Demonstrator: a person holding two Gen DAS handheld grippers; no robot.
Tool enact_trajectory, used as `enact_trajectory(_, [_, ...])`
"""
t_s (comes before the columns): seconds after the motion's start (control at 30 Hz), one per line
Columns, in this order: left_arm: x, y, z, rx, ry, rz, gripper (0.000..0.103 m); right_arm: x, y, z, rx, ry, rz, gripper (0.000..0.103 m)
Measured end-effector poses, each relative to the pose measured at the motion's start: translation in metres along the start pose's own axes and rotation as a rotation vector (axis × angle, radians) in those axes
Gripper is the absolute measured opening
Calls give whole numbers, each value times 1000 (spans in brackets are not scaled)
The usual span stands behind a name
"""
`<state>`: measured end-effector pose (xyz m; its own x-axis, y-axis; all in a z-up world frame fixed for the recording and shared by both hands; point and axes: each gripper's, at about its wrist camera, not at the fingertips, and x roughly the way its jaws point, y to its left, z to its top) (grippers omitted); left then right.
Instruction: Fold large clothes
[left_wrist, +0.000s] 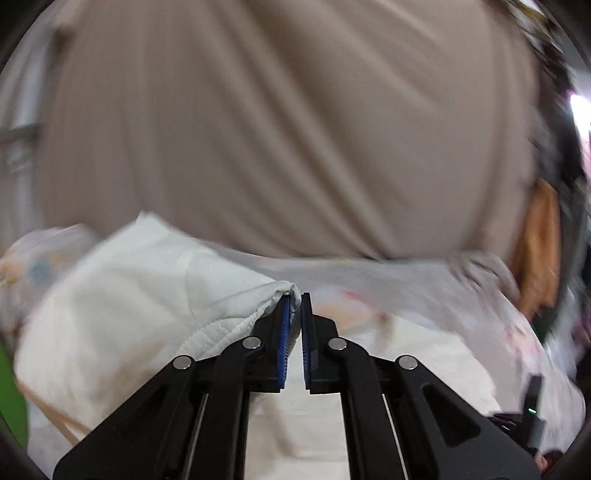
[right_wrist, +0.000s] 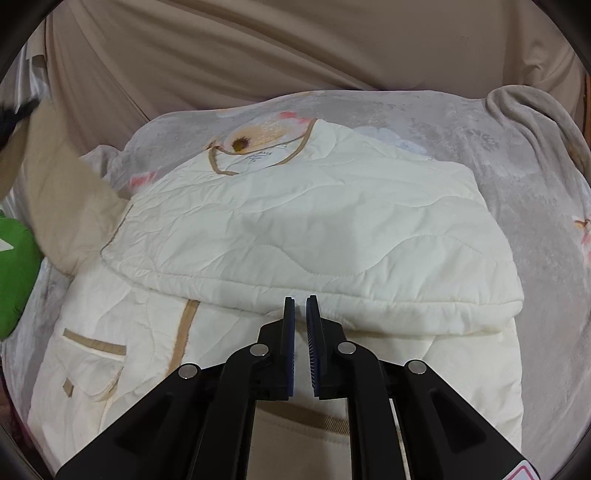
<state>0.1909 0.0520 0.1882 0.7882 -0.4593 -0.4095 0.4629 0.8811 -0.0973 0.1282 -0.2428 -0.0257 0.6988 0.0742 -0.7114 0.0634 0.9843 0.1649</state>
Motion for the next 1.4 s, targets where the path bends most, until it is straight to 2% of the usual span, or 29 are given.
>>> enact_trajectory(0.07, [35,-65,-24,115,90,-78,9,-10,-3,-7,4,-8,4,16])
enact_trajectory(0.13, [72,-112,-69,199,211,-130,13,-22,-10,-14,5,-26,-18,25])
enact_trajectory(0.23, [101,-132,-128,220,360,-128,19,-44,-28,-24,1,-44,-85,32])
enact_trajectory(0.3, [90,-123,-145,191,374,-139,27,-58,-41,-27,3,-58,-117,36])
enact_trajectory(0.37, [62,-98,-151,135,334,-137,56,-72,-52,-26,6,-81,-129,42])
enact_trajectory(0.43, [39,-69,-149,82,286,-94,65,-80,-56,-15,4,-103,-104,49])
enact_trajectory(0.53, [22,-18,-147,1,288,48,67,-73,-51,14,3,-119,-38,55])
enact_trajectory(0.63, [24,33,-153,-97,322,164,66,-55,-31,47,-23,-124,31,57])
enact_trajectory(0.7, [24,54,-159,-136,328,215,66,-40,-18,66,-33,-112,71,59])
enact_trajectory(0.77, [24,67,-160,-181,329,226,66,-26,-11,82,-23,-118,36,59])
enact_trajectory(0.83, [19,71,-156,-205,308,191,66,-20,-17,93,-9,-137,1,59])
enact_trajectory(0.93, [25,68,-149,-179,290,180,66,-8,-52,98,88,-129,-57,60])
enact_trajectory(1.07, [47,72,-162,-180,358,158,66,28,-103,80,247,1,-57,61])
enact_trajectory(1.1, [52,72,-166,-180,375,166,65,37,-107,74,260,30,-60,59])
enact_trajectory(1.13, [58,73,-171,-179,390,175,62,43,-108,71,263,45,-45,37])
enact_trajectory(1.2, [60,73,-175,-172,394,190,60,47,-100,69,259,67,16,10])
enact_trajectory(1.23, [59,73,-175,-166,389,198,59,37,-92,70,246,27,25,6])
enact_trajectory(1.33, [54,75,-176,-160,385,208,58,-10,-77,73,189,-115,35,4])
enact_trajectory(1.4, [54,77,-182,-157,392,220,58,-23,-86,64,201,-146,24,4])
